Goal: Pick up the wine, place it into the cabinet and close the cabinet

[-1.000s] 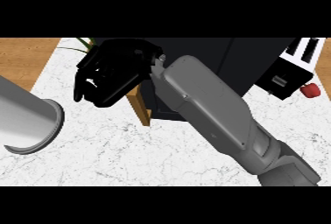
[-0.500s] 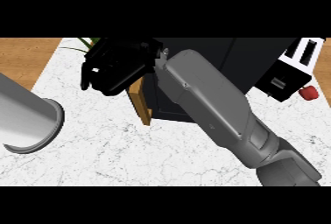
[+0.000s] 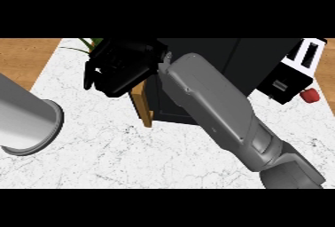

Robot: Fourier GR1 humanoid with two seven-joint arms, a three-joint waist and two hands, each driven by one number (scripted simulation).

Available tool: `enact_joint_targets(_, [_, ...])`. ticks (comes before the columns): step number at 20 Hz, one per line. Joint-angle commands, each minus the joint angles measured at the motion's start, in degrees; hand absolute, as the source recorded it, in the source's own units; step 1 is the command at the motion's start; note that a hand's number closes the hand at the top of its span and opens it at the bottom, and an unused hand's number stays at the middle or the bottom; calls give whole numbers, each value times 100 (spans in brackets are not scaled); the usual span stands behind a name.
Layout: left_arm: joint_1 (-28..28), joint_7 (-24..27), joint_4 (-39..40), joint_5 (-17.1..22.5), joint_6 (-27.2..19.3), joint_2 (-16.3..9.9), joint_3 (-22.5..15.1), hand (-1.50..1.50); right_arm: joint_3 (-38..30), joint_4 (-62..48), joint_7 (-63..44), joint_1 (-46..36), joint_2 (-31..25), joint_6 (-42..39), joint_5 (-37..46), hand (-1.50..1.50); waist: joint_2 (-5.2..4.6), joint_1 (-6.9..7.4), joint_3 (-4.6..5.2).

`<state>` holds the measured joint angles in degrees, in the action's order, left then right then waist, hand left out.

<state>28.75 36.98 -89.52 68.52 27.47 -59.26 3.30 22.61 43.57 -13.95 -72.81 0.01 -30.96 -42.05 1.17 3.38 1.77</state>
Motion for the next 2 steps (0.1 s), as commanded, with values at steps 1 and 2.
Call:
enact_joint_targets(1, [-193,-26,-5,-47,54,-39,16,-150,-578,-530,415,-96,-816,658,251,150,-238,-272,-164])
enact_joint_targets(2, [-116,4,-112,-90,102,-19,8,-150,-620,-523,475,27,-925,612,199,150,-224,-259,-173])
